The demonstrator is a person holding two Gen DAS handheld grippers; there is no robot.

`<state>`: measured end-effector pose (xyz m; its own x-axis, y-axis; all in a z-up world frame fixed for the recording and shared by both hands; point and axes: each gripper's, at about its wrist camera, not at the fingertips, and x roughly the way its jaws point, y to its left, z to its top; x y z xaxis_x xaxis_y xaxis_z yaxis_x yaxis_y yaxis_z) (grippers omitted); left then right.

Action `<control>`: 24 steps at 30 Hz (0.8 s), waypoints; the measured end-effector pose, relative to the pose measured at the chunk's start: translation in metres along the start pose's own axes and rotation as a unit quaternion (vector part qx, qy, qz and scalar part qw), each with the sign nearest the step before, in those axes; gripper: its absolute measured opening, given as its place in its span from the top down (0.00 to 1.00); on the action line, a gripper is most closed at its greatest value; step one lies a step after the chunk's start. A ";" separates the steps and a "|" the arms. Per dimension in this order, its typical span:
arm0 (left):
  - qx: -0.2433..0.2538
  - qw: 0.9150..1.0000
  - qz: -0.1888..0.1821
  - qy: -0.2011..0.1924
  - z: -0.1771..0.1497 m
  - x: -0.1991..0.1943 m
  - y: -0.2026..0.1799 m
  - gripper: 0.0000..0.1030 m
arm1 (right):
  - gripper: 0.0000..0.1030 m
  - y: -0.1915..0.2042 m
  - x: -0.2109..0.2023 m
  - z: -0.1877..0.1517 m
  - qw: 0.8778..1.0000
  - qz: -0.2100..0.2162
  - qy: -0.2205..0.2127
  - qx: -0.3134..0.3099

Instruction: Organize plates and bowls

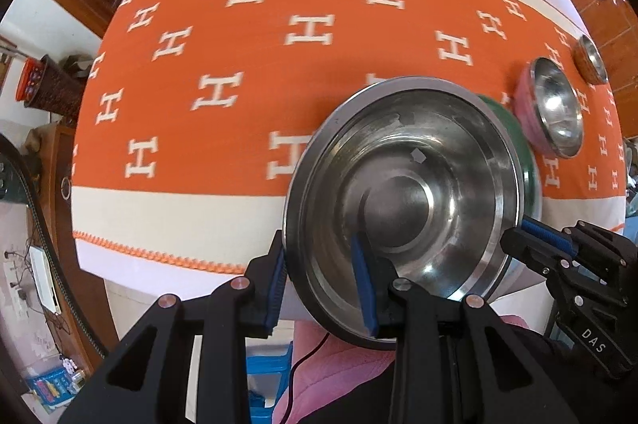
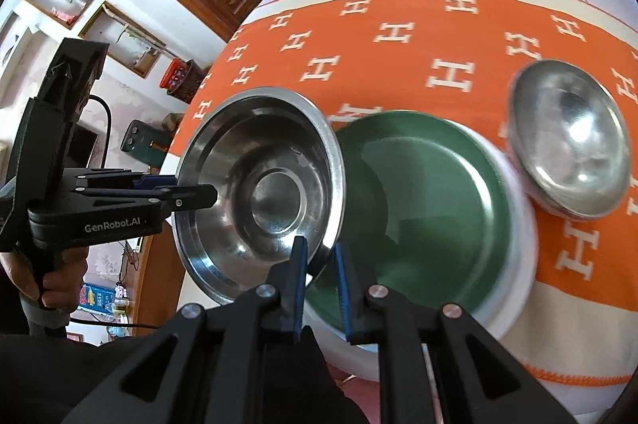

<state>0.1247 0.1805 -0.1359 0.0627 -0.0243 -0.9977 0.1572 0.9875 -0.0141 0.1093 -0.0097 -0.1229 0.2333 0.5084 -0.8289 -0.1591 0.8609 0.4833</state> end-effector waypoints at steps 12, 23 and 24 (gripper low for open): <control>0.009 1.000 0.004 0.021 0.001 0.019 0.071 0.71 | 0.85 0.052 0.045 0.010 1.000 -0.008 0.010 0.009; 0.045 0.997 -0.011 0.057 0.015 0.059 0.094 0.71 | 0.84 0.059 0.082 0.011 0.997 -0.041 0.039 0.052; 0.047 0.997 -0.011 0.058 0.016 0.061 0.094 0.71 | 0.84 0.059 0.084 0.011 0.997 -0.043 0.040 0.055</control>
<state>0.1592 0.2695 -0.1965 -0.0553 -0.0214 -0.9982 0.2487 0.9680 -0.0345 0.1303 0.0837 -0.1607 0.1638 0.4332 -0.8863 -0.0354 0.9004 0.4336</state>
